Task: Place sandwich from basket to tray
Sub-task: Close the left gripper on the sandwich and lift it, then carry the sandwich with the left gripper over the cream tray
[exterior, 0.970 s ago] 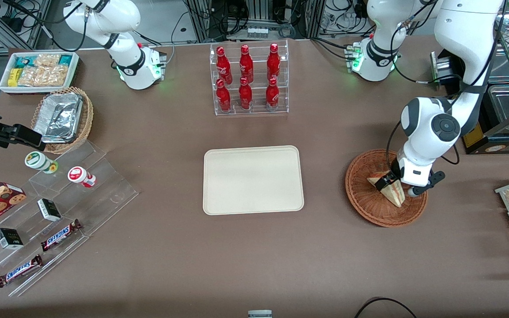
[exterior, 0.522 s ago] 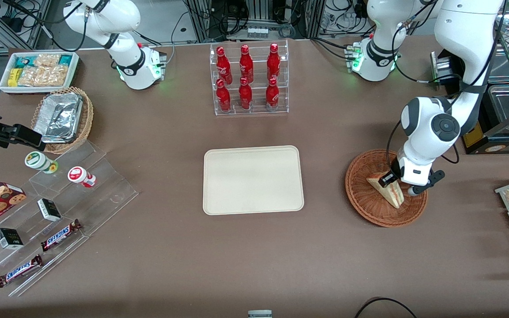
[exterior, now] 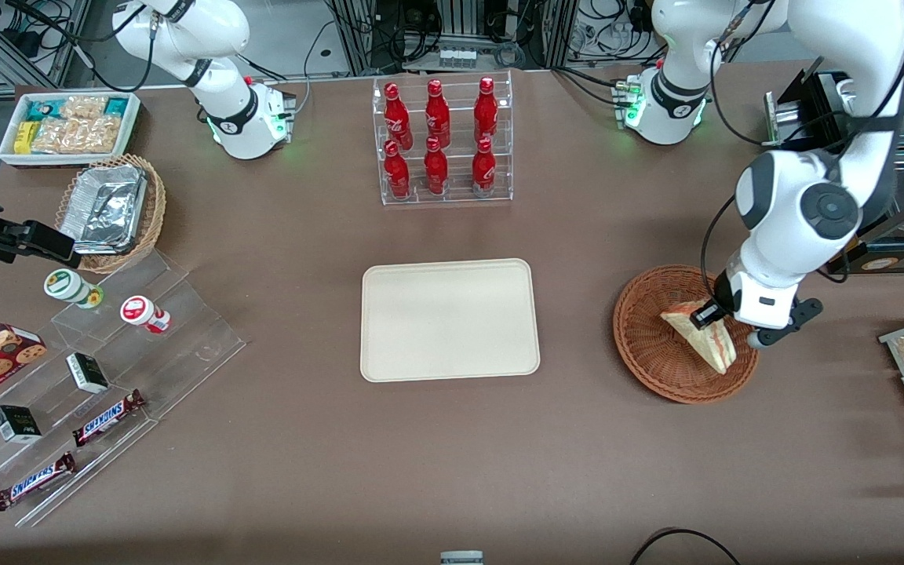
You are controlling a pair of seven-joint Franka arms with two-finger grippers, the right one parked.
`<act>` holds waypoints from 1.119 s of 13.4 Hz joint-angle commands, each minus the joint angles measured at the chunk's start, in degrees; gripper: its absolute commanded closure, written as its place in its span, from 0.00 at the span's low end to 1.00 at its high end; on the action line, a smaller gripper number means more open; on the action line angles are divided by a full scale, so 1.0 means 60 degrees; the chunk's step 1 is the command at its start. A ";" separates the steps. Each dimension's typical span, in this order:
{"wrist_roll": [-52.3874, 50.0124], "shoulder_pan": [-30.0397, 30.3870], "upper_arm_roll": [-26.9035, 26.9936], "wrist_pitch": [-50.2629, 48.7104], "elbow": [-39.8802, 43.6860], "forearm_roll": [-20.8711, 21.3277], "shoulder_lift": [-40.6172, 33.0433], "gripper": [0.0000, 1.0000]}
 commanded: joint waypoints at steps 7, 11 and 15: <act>-0.0378 -0.3188 -0.0024 -0.1365 0.3350 0.0127 0.1757 1.00; -0.0906 -0.4683 -0.0010 -0.1336 0.4522 0.0171 0.3134 1.00; -0.0906 -0.5490 0.0005 -0.1248 0.5431 0.0157 0.4263 1.00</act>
